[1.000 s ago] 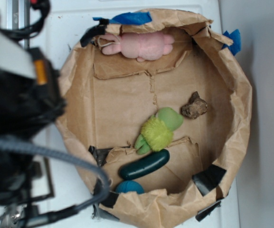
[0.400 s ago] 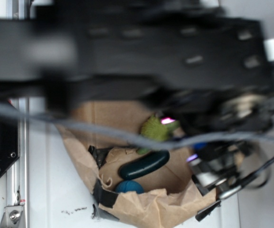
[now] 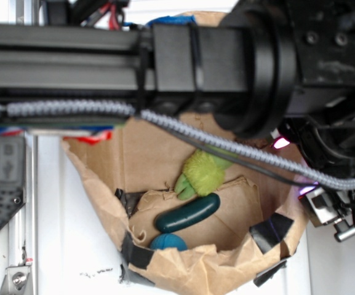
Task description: Grab the plastic pickle.
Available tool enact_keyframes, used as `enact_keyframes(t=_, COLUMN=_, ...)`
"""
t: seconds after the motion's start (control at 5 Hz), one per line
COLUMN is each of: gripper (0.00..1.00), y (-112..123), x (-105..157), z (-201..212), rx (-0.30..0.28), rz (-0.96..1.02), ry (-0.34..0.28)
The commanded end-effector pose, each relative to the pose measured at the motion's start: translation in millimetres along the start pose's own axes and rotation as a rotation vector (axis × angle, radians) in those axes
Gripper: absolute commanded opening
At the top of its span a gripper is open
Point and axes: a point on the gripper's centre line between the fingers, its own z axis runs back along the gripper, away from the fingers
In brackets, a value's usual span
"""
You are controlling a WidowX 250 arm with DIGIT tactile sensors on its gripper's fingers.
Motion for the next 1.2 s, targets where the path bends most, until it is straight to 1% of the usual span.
enact_keyframes(t=0.0, gripper=1.00, y=-8.1, x=15.3, z=25.9, rx=-0.035, rz=0.001, ry=-0.090)
enact_keyframes(t=0.2, gripper=1.00, y=7.2, x=-16.5, z=26.4, rx=-0.023, rz=-0.057, ry=-0.093)
enact_keyframes(t=0.4, gripper=1.00, y=23.8, x=-47.0, z=29.5, rx=-0.030, rz=-0.117, ry=-0.098)
enact_keyframes(t=0.6, gripper=1.00, y=25.9, x=-65.6, z=33.5, rx=-0.050, rz=-0.166, ry=-0.117)
enact_keyframes(t=0.8, gripper=1.00, y=31.9, x=-73.4, z=23.2, rx=-0.071, rz=-0.116, ry=-0.141)
enact_keyframes(t=1.0, gripper=1.00, y=33.9, x=-77.7, z=4.8, rx=-0.116, rz=-0.014, ry=-0.218)
